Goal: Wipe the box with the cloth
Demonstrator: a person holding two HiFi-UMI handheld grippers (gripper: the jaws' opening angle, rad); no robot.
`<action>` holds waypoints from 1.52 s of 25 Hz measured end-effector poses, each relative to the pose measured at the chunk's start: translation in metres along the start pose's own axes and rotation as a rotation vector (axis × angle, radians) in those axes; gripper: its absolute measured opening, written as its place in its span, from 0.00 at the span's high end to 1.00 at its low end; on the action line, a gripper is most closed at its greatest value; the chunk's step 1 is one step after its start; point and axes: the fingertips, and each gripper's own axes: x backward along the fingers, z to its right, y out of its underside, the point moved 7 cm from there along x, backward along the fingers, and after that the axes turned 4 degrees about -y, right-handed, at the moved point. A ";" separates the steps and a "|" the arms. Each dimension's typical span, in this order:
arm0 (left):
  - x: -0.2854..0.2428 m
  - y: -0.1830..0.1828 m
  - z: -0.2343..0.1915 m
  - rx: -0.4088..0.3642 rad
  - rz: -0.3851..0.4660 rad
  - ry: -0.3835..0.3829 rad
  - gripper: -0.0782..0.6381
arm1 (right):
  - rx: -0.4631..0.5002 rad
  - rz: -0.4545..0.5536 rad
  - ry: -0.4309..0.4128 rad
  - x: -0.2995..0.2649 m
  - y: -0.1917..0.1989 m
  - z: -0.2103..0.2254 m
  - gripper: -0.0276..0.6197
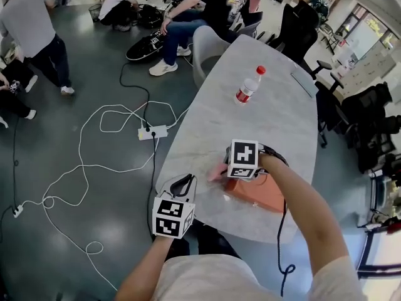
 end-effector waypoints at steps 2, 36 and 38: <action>0.006 0.002 -0.004 -0.002 0.002 -0.002 0.85 | -0.007 0.003 0.002 -0.002 -0.002 -0.005 0.94; 0.103 0.041 0.018 0.041 0.053 -0.206 0.85 | 0.130 0.202 0.029 -0.020 0.004 -0.123 0.94; 0.103 0.041 0.028 0.031 0.050 -0.201 0.85 | 0.110 0.280 0.069 -0.012 0.012 -0.133 0.94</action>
